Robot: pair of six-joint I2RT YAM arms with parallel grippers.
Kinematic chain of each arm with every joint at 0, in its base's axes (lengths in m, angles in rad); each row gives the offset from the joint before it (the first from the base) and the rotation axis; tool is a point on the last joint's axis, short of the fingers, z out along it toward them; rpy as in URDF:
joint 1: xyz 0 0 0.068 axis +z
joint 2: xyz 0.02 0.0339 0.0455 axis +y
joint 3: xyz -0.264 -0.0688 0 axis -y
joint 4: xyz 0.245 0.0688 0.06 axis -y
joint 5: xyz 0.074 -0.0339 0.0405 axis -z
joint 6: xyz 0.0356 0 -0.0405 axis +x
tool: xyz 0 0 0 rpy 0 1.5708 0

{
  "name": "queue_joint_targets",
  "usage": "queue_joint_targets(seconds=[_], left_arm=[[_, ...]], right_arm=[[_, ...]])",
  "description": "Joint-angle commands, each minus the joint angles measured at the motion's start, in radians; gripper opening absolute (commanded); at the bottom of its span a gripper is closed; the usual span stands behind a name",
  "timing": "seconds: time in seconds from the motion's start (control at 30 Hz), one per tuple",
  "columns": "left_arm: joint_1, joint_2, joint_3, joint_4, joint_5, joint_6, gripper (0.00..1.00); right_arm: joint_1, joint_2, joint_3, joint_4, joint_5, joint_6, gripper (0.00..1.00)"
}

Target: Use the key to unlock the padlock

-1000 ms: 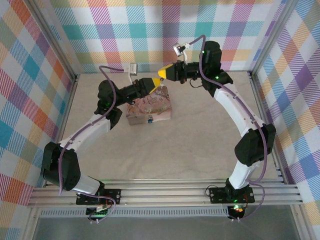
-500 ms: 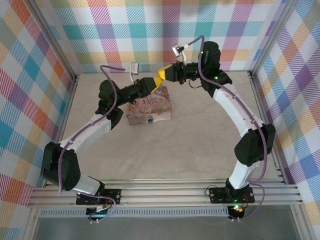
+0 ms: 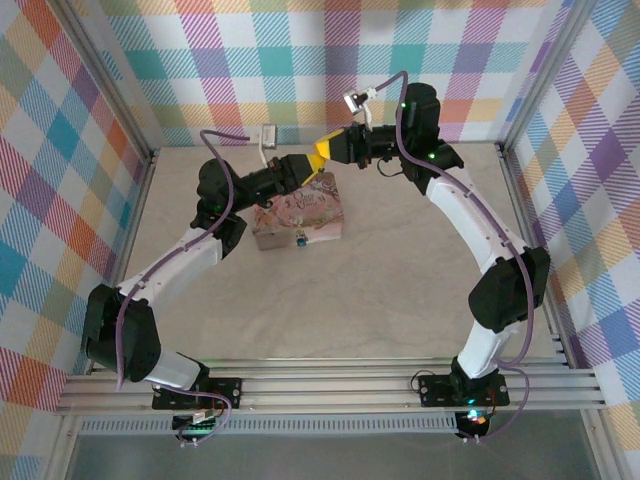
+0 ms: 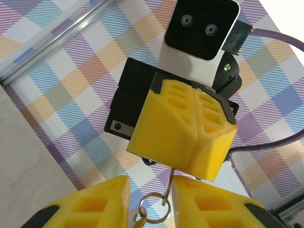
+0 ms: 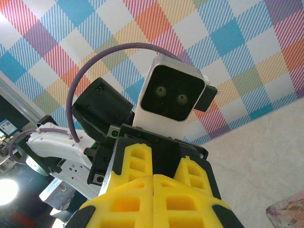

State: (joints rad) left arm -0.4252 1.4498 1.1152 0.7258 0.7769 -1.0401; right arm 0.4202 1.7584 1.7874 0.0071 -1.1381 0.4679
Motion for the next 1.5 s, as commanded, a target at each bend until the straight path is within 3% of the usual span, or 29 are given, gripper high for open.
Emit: queue_joint_targets(seconds=[0.0, 0.33, 0.53, 0.6, 0.7, 0.77, 0.83, 1.0, 1.23, 1.47], left_arm=[[-0.009, -0.041, -0.011, -0.02, -0.018, 0.031, 0.29], [-0.009, -0.042, -0.011, -0.024, 0.003, 0.032, 0.21], [-0.008, -0.039, -0.002, -0.02, 0.03, 0.036, 0.0], [-0.009, -0.043, 0.004, -0.044, 0.035, 0.051, 0.0], [-0.007, -0.061, 0.012, -0.154, 0.043, 0.11, 0.0], [-0.003, -0.092, 0.002, -0.285, 0.033, 0.19, 0.0], [0.006, -0.136, -0.039, -0.4, 0.002, 0.257, 0.0], [0.049, -0.264, -0.189, -0.673, -0.115, 0.37, 0.0], [0.09, -0.411, -0.318, -1.038, -0.305, 0.502, 0.0], [0.108, -0.504, -0.393, -1.145, -0.42, 0.53, 0.0]], right_arm=[[0.006, 0.009, -0.008, 0.028, -0.008, 0.004, 0.0], [0.007, 0.009, -0.008, 0.032, 0.003, 0.015, 0.0], [0.015, 0.01, -0.008, 0.03, 0.014, 0.016, 0.0], [0.021, 0.012, -0.002, 0.015, 0.023, 0.017, 0.0], [0.025, 0.018, 0.004, -0.027, 0.057, 0.054, 0.15], [0.025, 0.023, 0.005, -0.067, 0.084, 0.094, 0.41], [0.025, 0.031, 0.012, -0.137, 0.108, 0.1, 0.47], [0.04, 0.018, -0.04, -0.282, 0.241, 0.059, 0.51], [0.137, 0.04, -0.167, -0.444, 0.597, 0.004, 0.52], [0.24, 0.189, -0.182, -0.501, 0.76, 0.019, 0.52]])
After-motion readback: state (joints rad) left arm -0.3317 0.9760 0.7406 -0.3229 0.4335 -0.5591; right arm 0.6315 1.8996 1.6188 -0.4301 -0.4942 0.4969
